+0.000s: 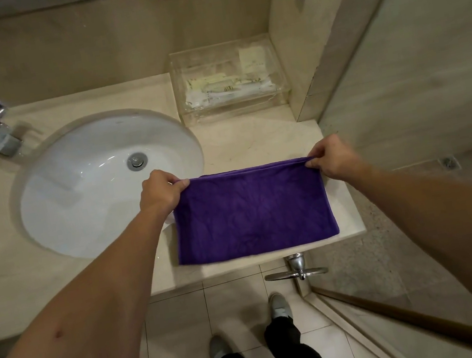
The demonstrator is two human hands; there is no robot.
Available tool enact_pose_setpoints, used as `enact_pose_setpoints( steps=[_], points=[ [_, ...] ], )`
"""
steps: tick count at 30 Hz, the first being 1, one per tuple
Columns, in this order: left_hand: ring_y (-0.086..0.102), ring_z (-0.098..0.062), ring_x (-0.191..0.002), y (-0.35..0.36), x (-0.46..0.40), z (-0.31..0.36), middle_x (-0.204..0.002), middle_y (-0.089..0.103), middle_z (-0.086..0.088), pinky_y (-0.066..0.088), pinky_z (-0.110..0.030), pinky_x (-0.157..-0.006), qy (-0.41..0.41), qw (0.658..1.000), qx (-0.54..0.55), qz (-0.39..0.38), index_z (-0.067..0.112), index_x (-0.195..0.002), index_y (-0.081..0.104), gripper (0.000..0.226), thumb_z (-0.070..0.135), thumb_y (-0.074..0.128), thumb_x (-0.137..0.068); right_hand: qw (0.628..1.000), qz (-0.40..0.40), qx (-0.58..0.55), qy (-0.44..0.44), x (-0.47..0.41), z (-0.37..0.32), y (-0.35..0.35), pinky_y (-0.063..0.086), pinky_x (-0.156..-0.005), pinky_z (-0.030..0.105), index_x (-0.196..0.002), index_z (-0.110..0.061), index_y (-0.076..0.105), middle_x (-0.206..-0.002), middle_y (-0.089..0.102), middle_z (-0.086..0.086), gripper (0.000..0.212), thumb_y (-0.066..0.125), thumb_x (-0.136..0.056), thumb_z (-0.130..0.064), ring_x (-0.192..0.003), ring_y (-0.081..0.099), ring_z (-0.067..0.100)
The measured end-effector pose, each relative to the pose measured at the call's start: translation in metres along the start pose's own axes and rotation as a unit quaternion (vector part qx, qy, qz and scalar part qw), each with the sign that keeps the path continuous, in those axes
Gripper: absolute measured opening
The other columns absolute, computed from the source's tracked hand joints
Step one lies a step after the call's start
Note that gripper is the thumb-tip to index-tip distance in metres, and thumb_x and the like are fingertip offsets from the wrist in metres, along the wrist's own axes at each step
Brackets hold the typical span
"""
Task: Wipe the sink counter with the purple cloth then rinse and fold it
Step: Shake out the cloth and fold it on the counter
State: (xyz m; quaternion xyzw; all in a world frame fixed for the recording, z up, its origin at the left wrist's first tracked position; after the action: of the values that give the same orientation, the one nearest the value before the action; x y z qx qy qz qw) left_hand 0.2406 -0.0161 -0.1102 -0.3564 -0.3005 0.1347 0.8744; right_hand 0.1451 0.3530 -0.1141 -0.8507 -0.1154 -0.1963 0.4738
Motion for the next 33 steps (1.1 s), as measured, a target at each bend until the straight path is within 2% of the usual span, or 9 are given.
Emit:
enact_pose_setpoints(
  steps=[4, 12, 17, 19, 21, 24, 28, 31, 33],
  points=[
    [0.065, -0.033, -0.099, 0.004, -0.003, -0.002, -0.097, 0.074, -0.014, 0.054, -0.046, -0.092, 0.002, 1.0, -0.018, -0.006, 0.013, -0.09, 0.077, 0.021, 0.034, 0.074, -0.089, 1.0, 0.006, -0.009, 0.001, -0.002, 0.002, 0.002, 0.058, -0.085, 0.042, -0.082, -0.02, 0.072, -0.086, 0.071, 0.005, 0.01, 0.081, -0.086, -0.018, -0.089, 0.068, 0.025],
    [0.065, -0.032, -0.099, 0.008, -0.006, -0.004, -0.101, 0.073, -0.011, 0.054, -0.047, -0.091, -0.003, 0.999, -0.03, -0.01, 0.013, -0.099, 0.078, 0.023, 0.034, 0.072, -0.092, 1.0, 0.025, -0.003, -0.001, -0.004, 0.0, 0.004, 0.057, -0.089, 0.047, -0.08, -0.027, 0.062, -0.089, 0.066, 0.0, 0.021, 0.082, -0.083, -0.021, -0.095, 0.066, 0.027],
    [0.066, -0.029, -0.102, 0.014, -0.01, -0.008, -0.106, 0.075, -0.013, 0.053, -0.044, -0.096, -0.004, 1.0, 0.019, -0.014, 0.009, -0.104, 0.079, 0.021, 0.026, 0.073, -0.092, 0.999, 0.001, 0.011, -0.041, -0.006, -0.004, 0.004, 0.055, -0.091, 0.04, -0.112, -0.019, 0.069, -0.1, 0.064, 0.002, 0.025, 0.077, -0.089, -0.013, -0.099, 0.063, 0.024],
    [0.065, -0.026, -0.105, 0.017, -0.011, -0.011, -0.11, 0.075, -0.011, 0.051, -0.038, -0.097, -0.005, 0.998, 0.054, -0.039, 0.007, -0.107, 0.078, 0.02, 0.021, 0.071, -0.093, 0.998, -0.005, 0.028, -0.056, -0.006, -0.006, 0.003, 0.052, -0.091, 0.038, -0.115, -0.018, 0.069, -0.107, 0.063, 0.002, 0.026, 0.076, -0.09, -0.014, -0.101, 0.06, 0.021],
    [0.065, -0.024, -0.108, 0.02, -0.012, -0.015, -0.111, 0.074, -0.01, 0.05, -0.036, -0.097, -0.011, 0.994, 0.088, -0.07, 0.007, -0.11, 0.077, 0.021, 0.019, 0.071, -0.093, 0.997, -0.006, 0.043, -0.066, -0.007, -0.008, 0.003, 0.049, -0.086, 0.035, -0.111, -0.019, 0.071, -0.107, 0.063, 0.001, 0.023, 0.076, -0.09, -0.014, -0.1, 0.058, 0.02],
    [0.062, -0.024, -0.113, 0.026, -0.013, -0.019, -0.118, 0.07, -0.009, 0.047, -0.035, -0.1, -0.05, 0.984, 0.143, -0.097, 0.007, -0.12, 0.072, 0.03, 0.021, 0.071, -0.094, 0.997, -0.01, 0.045, -0.065, -0.009, -0.01, 0.001, 0.048, -0.082, 0.033, -0.101, -0.015, 0.074, -0.096, 0.066, -0.001, 0.013, 0.076, -0.089, -0.011, -0.097, 0.061, 0.021],
    [0.06, -0.022, -0.099, 0.03, -0.012, -0.012, -0.099, 0.07, -0.007, 0.043, -0.031, -0.087, -0.057, 0.98, 0.143, -0.126, 0.005, -0.112, 0.072, 0.019, 0.014, 0.061, -0.1, 0.995, -0.026, 0.064, -0.067, -0.01, -0.013, 0.001, 0.056, -0.089, 0.043, -0.095, -0.015, 0.073, -0.082, 0.062, -0.007, 0.009, 0.077, -0.088, -0.01, -0.093, 0.064, 0.023],
    [0.06, -0.023, -0.096, 0.023, -0.014, -0.008, -0.099, 0.068, -0.01, 0.045, -0.032, -0.086, -0.041, 0.986, 0.118, -0.109, 0.002, -0.111, 0.072, 0.018, 0.013, 0.064, -0.097, 0.992, -0.026, 0.092, -0.084, -0.009, -0.014, 0.002, 0.056, -0.087, 0.043, -0.093, -0.02, 0.071, -0.084, 0.063, -0.005, 0.009, 0.074, -0.089, -0.012, -0.093, 0.065, 0.023],
    [0.06, -0.022, -0.089, 0.017, -0.017, -0.007, -0.094, 0.066, -0.01, 0.047, -0.031, -0.078, -0.033, 0.987, 0.111, -0.108, 0.001, -0.108, 0.072, 0.017, 0.012, 0.066, -0.096, 0.989, -0.024, 0.11, -0.094, -0.008, -0.015, 0.001, 0.056, -0.086, 0.043, -0.09, -0.023, 0.068, -0.087, 0.065, -0.004, 0.011, 0.073, -0.09, -0.014, -0.094, 0.065, 0.023]
  ],
)
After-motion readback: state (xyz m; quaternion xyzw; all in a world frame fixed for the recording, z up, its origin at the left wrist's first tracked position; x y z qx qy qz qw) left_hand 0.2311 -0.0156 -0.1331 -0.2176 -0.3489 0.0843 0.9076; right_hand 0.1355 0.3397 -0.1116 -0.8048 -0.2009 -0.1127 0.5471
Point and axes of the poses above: each hand's wrist, its own x-axis away from the middle knuckle, its own y-axis out of the palm, z = x × y, the point moved 4 cm from there along -x, towards the middle knuckle
